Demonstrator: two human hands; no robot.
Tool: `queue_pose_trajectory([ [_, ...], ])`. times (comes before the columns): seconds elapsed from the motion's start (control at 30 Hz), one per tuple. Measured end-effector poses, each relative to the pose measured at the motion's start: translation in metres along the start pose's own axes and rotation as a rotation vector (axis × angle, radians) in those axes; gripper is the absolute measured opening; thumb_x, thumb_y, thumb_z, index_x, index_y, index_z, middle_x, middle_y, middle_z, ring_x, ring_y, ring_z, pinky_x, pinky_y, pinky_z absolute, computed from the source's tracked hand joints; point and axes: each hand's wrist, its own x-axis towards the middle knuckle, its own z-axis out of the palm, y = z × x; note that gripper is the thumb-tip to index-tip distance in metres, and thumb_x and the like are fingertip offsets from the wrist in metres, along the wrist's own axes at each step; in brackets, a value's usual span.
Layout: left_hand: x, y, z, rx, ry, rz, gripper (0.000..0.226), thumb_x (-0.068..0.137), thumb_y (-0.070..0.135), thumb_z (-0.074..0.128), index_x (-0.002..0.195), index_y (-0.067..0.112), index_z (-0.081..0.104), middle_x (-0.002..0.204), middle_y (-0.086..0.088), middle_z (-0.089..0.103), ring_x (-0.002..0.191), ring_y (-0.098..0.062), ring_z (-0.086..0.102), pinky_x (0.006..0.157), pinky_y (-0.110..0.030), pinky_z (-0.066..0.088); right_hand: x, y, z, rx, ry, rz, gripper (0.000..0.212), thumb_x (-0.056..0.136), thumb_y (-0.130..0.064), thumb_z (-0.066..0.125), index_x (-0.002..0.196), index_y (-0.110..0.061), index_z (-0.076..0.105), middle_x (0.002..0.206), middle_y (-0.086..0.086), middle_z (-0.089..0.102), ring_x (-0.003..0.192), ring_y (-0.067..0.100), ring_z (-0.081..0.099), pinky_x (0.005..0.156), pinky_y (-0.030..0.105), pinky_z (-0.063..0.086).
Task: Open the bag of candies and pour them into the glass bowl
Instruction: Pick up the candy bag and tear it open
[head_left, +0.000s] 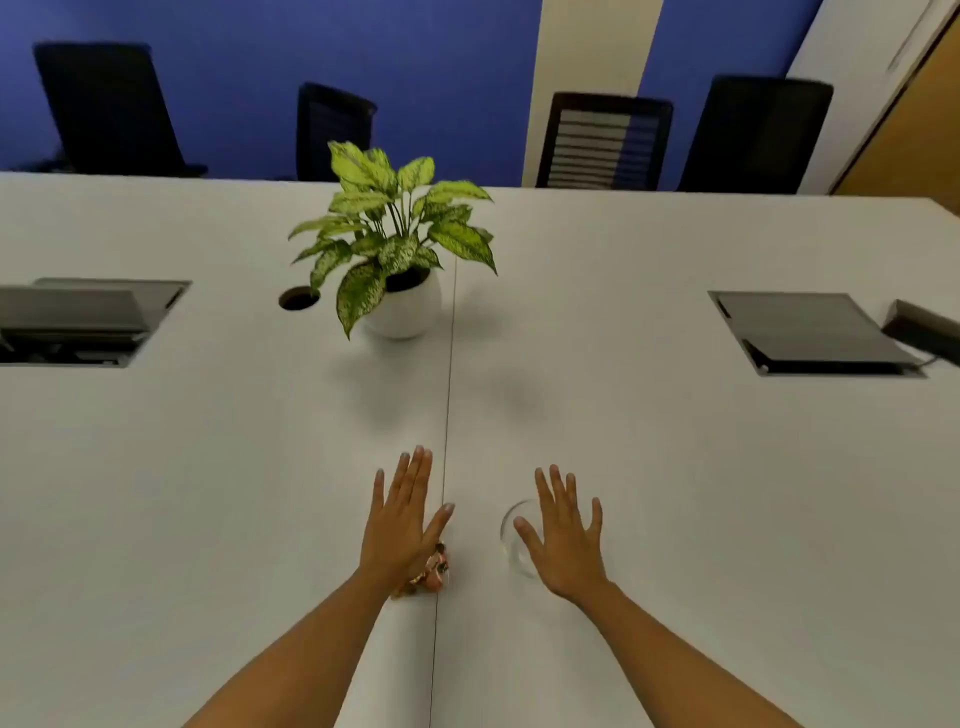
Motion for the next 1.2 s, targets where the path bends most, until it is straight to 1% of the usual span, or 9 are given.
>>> queue_pose_trajectory([
  [0.27, -0.043, -0.018, 0.041, 0.069, -0.239, -0.125, 0.070, 0.095, 0.056, 0.015, 0.146, 0.024, -0.020, 0.158, 0.006, -0.019, 0.146, -0.010, -0.020, 0.117, -0.038, -0.019, -0.021, 0.007, 0.045, -0.101, -0.169, 0.046, 0.074, 0.097, -0.060, 0.018, 0.143, -0.025, -0.027, 0.153, -0.007, -0.030, 0.141, 0.017, -0.030, 0.117, 0.051, -0.014],
  [0.4, -0.048, -0.014, 0.048, 0.078, -0.341, -0.225, 0.089, 0.074, 0.070, -0.015, 0.147, 0.021, -0.017, 0.155, 0.004, -0.022, 0.148, -0.021, -0.014, 0.118, -0.047, -0.009, -0.025, 0.012, 0.052, -0.121, -0.205, 0.054, 0.073, 0.097, -0.059, 0.018, 0.142, -0.023, -0.027, 0.151, -0.007, -0.031, 0.139, 0.018, -0.032, 0.117, 0.052, -0.014],
  [0.57, -0.046, -0.006, 0.052, -0.052, -0.314, -0.419, 0.072, 0.095, 0.052, 0.029, 0.151, 0.021, -0.003, 0.163, -0.003, 0.000, 0.149, -0.027, 0.006, 0.118, -0.053, 0.007, -0.025, 0.015, 0.053, -0.157, -0.217, 0.040, 0.069, 0.097, -0.058, 0.018, 0.146, -0.029, -0.021, 0.152, -0.007, -0.030, 0.138, 0.021, -0.033, 0.116, 0.052, -0.014],
  [0.7, -0.034, -0.001, 0.046, -0.203, -0.195, -0.665, 0.081, 0.088, 0.049, 0.055, 0.150, 0.016, 0.016, 0.153, -0.014, 0.027, 0.129, -0.041, 0.036, 0.101, -0.054, 0.038, -0.024, 0.014, 0.055, -0.147, -0.217, 0.046, 0.066, 0.098, -0.058, 0.017, 0.148, -0.032, -0.018, 0.159, -0.009, -0.020, 0.140, 0.021, -0.032, 0.115, 0.051, -0.016],
  [0.83, -0.022, -0.006, 0.050, -0.417, -0.177, -0.907, 0.094, 0.076, 0.039, 0.075, 0.144, 0.006, 0.020, 0.141, -0.022, 0.033, 0.121, -0.047, 0.042, 0.093, -0.054, 0.042, -0.025, 0.015, 0.055, -0.106, -0.224, 0.046, 0.062, 0.098, -0.056, 0.018, 0.152, -0.034, -0.003, 0.164, -0.011, -0.004, 0.148, 0.021, -0.021, 0.117, 0.052, -0.013],
  [0.93, -0.016, -0.015, 0.051, -0.623, -0.195, -0.965, 0.074, 0.071, 0.029, 0.081, 0.122, 0.003, 0.033, 0.113, -0.020, 0.054, 0.096, -0.036, 0.056, 0.080, -0.043, 0.047, -0.025, 0.014, 0.053, -0.043, -0.207, 0.043, 0.059, 0.099, -0.055, 0.021, 0.153, -0.034, 0.008, 0.163, -0.013, 0.007, 0.151, 0.018, -0.012, 0.118, 0.051, -0.010],
  [1.03, -0.011, -0.019, 0.047, -0.712, -0.198, -0.969, 0.041, 0.073, 0.030, 0.079, 0.090, 0.002, 0.054, 0.080, -0.011, 0.062, 0.077, -0.029, 0.060, 0.066, -0.042, 0.051, -0.025, 0.011, 0.046, 0.022, -0.115, 0.067, 0.053, 0.099, -0.053, 0.027, 0.148, -0.033, 0.023, 0.158, -0.014, 0.024, 0.151, 0.014, 0.004, 0.119, 0.047, 0.001],
  [1.1, -0.009, -0.018, 0.043, -0.776, -0.200, -0.877, 0.026, 0.079, 0.029, 0.074, 0.070, 0.009, 0.060, 0.070, -0.006, 0.062, 0.073, -0.026, 0.060, 0.058, -0.034, 0.048, -0.022, 0.008, 0.039, 0.058, -0.014, 0.088, 0.048, 0.099, -0.050, 0.032, 0.144, -0.033, 0.031, 0.152, -0.014, 0.034, 0.147, 0.015, 0.016, 0.116, 0.043, 0.008],
  [1.2, -0.007, -0.014, 0.031, -0.893, -0.244, -0.706, 0.026, 0.082, 0.024, 0.072, 0.063, 0.013, 0.059, 0.069, -0.003, 0.062, 0.069, -0.019, 0.058, 0.060, -0.025, 0.045, -0.011, -0.002, 0.027, 0.149, 0.118, 0.077, 0.040, 0.098, -0.046, 0.041, 0.135, -0.033, 0.042, 0.143, -0.013, 0.045, 0.138, 0.015, 0.027, 0.107, 0.035, 0.013],
])
